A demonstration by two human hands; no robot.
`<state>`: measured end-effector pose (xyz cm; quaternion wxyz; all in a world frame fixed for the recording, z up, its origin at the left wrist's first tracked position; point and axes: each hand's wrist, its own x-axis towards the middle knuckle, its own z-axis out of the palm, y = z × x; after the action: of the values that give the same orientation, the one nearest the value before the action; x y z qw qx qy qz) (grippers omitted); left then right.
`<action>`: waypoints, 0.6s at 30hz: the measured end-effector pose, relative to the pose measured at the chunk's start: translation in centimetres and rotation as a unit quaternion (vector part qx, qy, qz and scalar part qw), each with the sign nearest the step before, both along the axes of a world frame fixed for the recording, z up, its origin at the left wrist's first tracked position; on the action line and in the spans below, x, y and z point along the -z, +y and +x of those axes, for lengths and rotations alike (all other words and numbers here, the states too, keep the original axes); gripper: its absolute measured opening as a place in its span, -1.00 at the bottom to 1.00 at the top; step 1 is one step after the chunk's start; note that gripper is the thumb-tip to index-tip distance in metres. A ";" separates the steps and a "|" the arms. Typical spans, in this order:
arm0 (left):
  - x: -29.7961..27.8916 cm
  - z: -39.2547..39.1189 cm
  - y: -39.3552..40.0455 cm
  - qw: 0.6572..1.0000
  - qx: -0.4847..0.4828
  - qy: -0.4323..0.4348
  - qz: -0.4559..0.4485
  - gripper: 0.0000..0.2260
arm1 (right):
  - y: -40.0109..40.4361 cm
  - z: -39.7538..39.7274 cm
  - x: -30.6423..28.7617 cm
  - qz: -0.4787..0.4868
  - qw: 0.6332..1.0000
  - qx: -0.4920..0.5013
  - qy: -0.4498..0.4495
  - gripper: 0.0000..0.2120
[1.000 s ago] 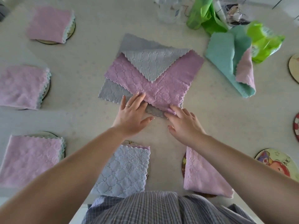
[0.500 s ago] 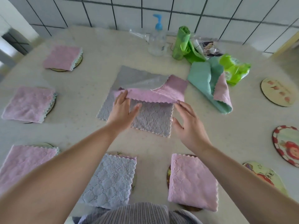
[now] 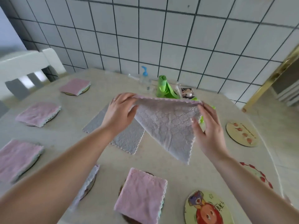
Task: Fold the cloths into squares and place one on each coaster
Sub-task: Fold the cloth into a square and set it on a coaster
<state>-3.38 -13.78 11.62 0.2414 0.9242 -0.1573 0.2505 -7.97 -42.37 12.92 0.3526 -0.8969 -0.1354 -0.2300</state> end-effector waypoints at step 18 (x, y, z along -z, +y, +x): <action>-8.3 -1.8 -11.3 0.986 -0.152 0.051 -0.040 -0.87 | -12.9 1.7 -6.1 -0.072 0.997 -0.011 0.033 -0.55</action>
<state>-5.16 -25.07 19.94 0.2453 0.9384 0.0078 0.2435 -6.23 -55.22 19.04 0.2940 -0.9255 -0.1497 -0.1862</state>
